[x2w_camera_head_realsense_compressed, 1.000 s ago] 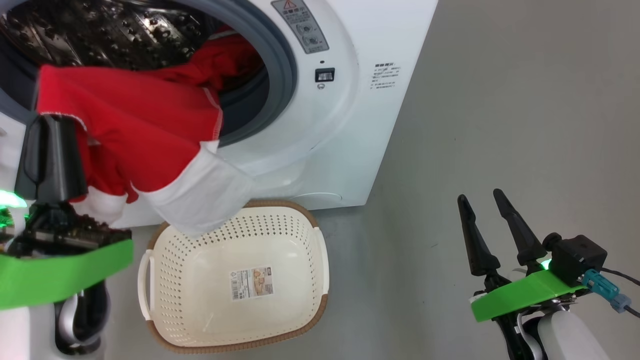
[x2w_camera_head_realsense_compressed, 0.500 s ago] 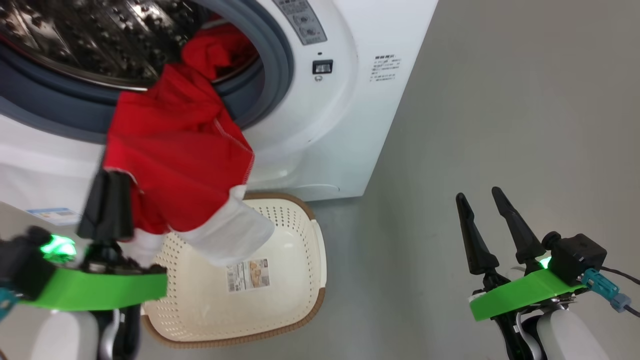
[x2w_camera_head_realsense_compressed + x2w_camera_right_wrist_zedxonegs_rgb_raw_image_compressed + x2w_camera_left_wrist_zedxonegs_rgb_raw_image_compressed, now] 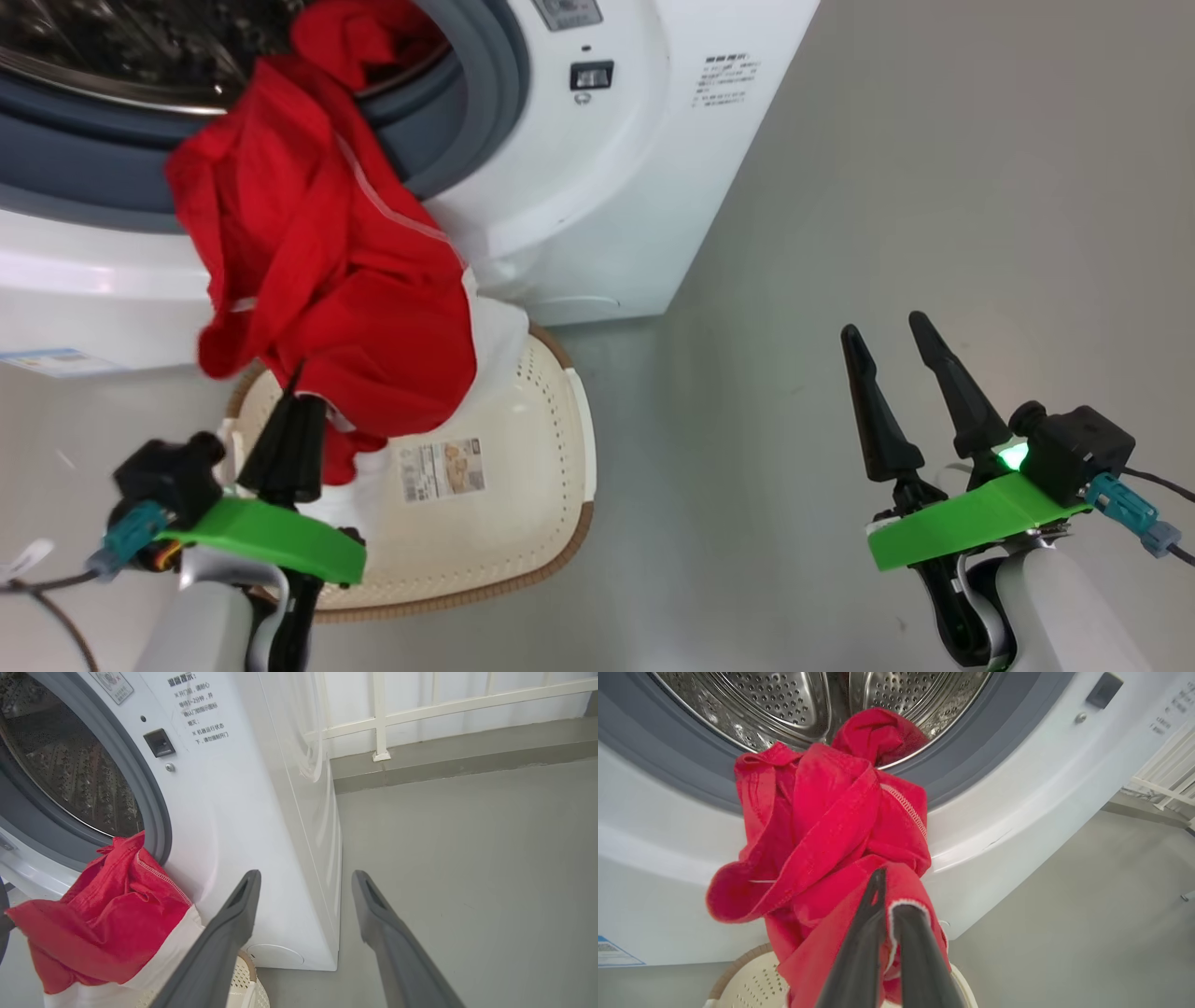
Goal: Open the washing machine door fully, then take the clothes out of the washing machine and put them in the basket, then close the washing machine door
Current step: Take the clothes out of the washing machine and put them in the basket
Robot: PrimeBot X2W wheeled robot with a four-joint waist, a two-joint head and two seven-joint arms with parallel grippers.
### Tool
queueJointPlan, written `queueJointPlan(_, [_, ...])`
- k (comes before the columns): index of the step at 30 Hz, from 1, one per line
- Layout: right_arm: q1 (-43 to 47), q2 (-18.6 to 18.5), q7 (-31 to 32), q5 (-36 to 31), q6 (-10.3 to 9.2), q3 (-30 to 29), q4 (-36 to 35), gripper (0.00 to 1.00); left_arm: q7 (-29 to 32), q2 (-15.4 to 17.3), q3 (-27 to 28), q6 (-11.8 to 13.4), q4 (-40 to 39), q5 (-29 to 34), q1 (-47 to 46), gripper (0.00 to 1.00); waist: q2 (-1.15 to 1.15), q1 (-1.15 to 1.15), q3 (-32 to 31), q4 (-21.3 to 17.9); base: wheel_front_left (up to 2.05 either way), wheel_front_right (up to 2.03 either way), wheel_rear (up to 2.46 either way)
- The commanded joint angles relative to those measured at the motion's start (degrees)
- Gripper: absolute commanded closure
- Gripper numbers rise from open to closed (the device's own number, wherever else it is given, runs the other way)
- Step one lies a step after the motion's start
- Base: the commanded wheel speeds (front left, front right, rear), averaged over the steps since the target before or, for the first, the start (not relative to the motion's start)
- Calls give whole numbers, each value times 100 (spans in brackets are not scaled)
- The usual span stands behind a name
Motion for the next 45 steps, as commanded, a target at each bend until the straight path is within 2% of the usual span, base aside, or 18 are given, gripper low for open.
queueJointPlan(1, [-62, 6, -37, 47, 29, 126, -153, 0, -28, 167, 102, -33, -7, 7, -134, 100, 0, 0, 149, -71, 0, 0, 0])
queueJointPlan(13, [-269, 6, -37, 191, 29, 296, -254, 0, -28, 389, -527, -33, 1616, -19, -797, 100, 0, 0, 707, -308, 0, 0, 0])
queueJointPlan(20, [-434, 6, -37, 240, 29, 421, -300, 0, -28, 623, -938, -33, 2399, -105, -1331, 100, 0, 0, 1020, -474, 0, 0, 0])
queueJointPlan(33, [-641, 6, -37, 303, 29, 551, -405, 0, -28, 861, -1455, -33, 3453, -645, -2220, 98, 0, 0, 1465, -657, 0, 0, 0])
queueJointPlan(34, [-658, 6, -37, 305, 29, 547, -420, 0, -28, 859, -1551, -33, 3595, -769, -2323, 87, 0, 0, 1499, -660, 0, 0, 0])
queueJointPlan(35, [-665, 6, -37, 304, 29, 546, -426, 0, -28, 868, -1611, -33, 3650, -816, -2374, 82, 0, 0, 1519, -663, 0, 0, 0])
queueJointPlan(39, [-682, 6, -37, 293, 29, 534, -422, 0, -28, 902, -1801, -33, 3771, -1005, -2513, 49, 0, 0, 1542, -652, 0, 0, 0])
queueJointPlan(41, [-689, 6, -37, 288, 29, 528, -417, 0, -28, 917, -1866, -33, 3793, -1096, -2555, 8, 0, 0, 1544, -638, 0, 0, 0])
queueJointPlan(42, [-693, 6, -37, 286, 29, 529, -415, 0, -28, 923, -1886, -33, 3803, -1141, -2567, 0, 0, 0, 1540, -631, 0, 0, 0])
queueJointPlan(45, [-698, 6, -37, 278, 29, 525, -416, 0, -28, 925, -1920, -33, 3817, -1271, -2576, 0, 0, 0, 1524, -606, 0, 0, 0])
